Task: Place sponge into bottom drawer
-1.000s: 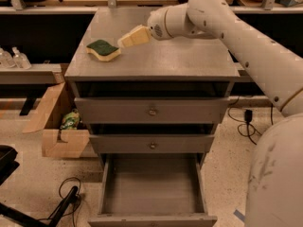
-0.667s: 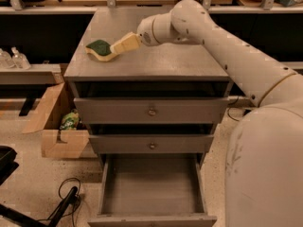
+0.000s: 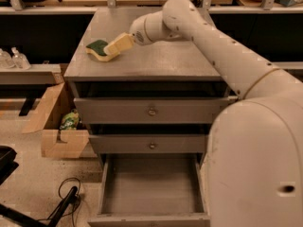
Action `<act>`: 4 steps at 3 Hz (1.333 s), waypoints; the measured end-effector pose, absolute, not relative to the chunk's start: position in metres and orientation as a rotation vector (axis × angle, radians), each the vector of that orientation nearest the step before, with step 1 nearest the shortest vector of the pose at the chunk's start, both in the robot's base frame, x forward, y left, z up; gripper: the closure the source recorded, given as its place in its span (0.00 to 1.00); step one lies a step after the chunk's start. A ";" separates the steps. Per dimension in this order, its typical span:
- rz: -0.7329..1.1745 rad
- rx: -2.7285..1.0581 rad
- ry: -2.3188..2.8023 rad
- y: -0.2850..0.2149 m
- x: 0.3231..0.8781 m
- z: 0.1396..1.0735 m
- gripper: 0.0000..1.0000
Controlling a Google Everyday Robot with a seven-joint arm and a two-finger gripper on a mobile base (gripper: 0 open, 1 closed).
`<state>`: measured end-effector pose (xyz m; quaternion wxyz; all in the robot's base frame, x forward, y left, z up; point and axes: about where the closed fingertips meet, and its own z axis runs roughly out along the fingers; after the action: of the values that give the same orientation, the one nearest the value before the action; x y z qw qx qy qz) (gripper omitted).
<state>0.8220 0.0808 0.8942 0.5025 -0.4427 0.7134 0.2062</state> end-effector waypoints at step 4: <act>0.502 -1.252 1.864 0.145 0.845 0.825 0.25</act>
Offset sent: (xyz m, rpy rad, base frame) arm 0.0346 0.0735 -0.0483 -0.1628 0.0871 0.1170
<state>0.8446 0.1448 0.8251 0.4081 -0.4969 0.7395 0.1993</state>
